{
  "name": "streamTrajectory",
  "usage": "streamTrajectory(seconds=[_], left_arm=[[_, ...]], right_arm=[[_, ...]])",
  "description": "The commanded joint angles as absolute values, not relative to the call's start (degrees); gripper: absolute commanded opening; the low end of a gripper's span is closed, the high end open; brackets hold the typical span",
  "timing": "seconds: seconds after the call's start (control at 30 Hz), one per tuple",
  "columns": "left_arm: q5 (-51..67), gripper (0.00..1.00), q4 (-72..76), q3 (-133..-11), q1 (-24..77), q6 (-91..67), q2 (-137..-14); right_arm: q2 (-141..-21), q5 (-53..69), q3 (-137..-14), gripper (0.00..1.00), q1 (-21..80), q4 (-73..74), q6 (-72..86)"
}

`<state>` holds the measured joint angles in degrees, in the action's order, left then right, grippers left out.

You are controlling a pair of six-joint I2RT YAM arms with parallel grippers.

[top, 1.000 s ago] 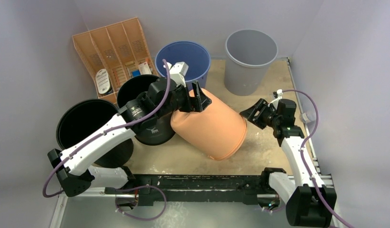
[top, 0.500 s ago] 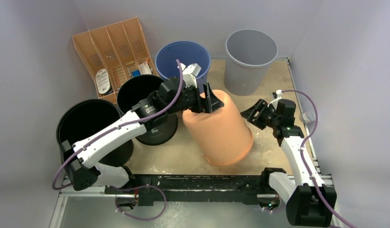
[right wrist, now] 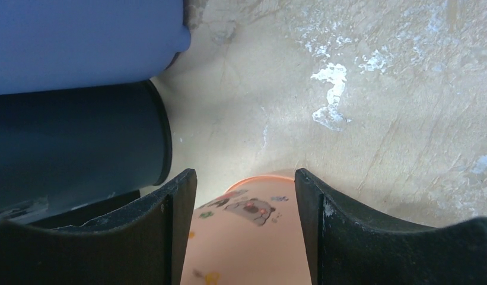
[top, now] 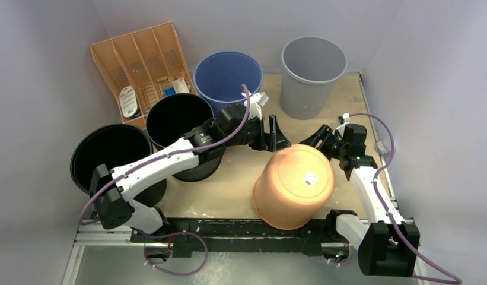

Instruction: Turn the large container upside down

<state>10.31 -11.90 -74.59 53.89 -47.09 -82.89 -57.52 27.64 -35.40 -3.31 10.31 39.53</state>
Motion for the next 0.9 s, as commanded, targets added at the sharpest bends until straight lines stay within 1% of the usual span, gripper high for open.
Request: streamTrajectory(seconds=[0.0, 0.1, 0.17, 0.2, 0.23, 0.33, 0.43, 0.53, 0.6, 0.67, 0.8, 0.87], left_arm=[[6.48, 0.78, -16.44, -81.26, 54.02, -40.91, -81.81], [1.84, 0.78, -21.91, -85.66, 54.05, -37.73, -80.76], [0.67, 0.78, -23.58, -86.31, 54.05, -36.49, -79.72], [0.20, 0.78, -24.28, -86.27, 54.04, -35.74, -79.11], [-0.88, 0.78, -24.89, -86.07, 54.05, -35.12, -78.58], [-3.75, 0.78, -24.14, -83.87, 54.22, -33.67, -76.50], [-4.56, 0.78, -20.45, -79.24, 54.62, -33.14, -72.83], [-5.67, 0.78, -21.94, -77.21, 54.73, -31.88, -70.36], [-8.22, 0.78, -26.25, -77.27, 55.04, -30.31, -69.66], [-11.03, 0.78, -27.15, -76.37, 55.32, -29.55, -68.29], [-11.75, 0.78, -22.94, -72.94, 55.34, -31.01, -64.53], [-11.60, 0.78, -22.13, -72.21, 55.37, -31.74, -64.70]], right_arm=[[-56.87, 22.58, -40.74, 0.65, -3.16, 11.96, 37.05], [-55.86, 15.61, -47.04, 0.67, -3.11, 14.58, 34.58], [-55.86, 10.71, -52.04, 0.69, -3.14, 17.55, 32.10], [-55.85, 10.14, -54.31, 0.69, -3.16, 19.38, 30.70], [-55.58, 8.69, -57.97, 0.69, -3.16, 22.09, 28.01], [-52.40, 3.60, -64.05, 0.69, -3.03, 22.83, 25.16], [-52.37, 2.04, -67.15, 0.74, -3.14, 22.53, 26.39], [-60.04, 0.33, -73.11, 0.75, -3.14, 21.48, 28.00], [-65.30, -0.70, -77.26, 0.75, -3.16, 20.48, 28.99], [-70.47, -3.06, -82.12, 0.76, -3.16, 21.10, 30.47], [-79.93, -7.02, -91.06, 0.76, -3.17, 22.90, 33.56], [-84.42, -9.16, -94.97, 0.76, -3.28, 24.11, 34.83]])
